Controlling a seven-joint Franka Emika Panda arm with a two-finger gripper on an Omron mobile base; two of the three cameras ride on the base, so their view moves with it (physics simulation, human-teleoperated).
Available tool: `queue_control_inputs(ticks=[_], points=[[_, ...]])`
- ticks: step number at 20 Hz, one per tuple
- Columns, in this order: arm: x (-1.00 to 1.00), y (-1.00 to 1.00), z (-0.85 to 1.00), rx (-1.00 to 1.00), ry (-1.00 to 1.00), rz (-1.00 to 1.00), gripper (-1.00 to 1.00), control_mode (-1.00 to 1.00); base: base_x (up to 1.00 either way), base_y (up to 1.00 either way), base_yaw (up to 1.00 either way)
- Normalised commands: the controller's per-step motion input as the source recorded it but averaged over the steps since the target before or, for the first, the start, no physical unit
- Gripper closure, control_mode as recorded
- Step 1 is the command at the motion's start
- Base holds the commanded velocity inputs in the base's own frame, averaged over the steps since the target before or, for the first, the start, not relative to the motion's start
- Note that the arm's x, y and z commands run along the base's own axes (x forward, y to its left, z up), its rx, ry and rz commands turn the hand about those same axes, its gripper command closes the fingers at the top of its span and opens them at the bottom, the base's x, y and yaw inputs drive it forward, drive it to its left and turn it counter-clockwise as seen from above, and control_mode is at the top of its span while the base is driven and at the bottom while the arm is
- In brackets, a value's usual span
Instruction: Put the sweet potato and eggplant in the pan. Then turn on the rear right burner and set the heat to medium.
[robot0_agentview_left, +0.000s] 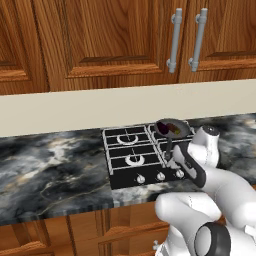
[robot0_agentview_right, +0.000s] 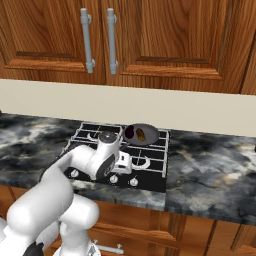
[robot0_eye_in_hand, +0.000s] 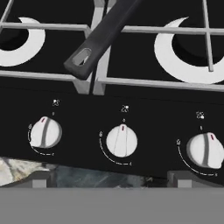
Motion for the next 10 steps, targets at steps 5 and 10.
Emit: queue_control_inputs(ticks=[5, 10], points=[[0.0, 0.0, 0.0, -0.06, 0.17, 0.0, -1.0, -1.0, 0.0, 0.0, 0.0], [0.0, 0.0, -0.01, -0.01, 0.1, 0.0, -1.0, -1.0, 0.0, 0.0, 0.0]])
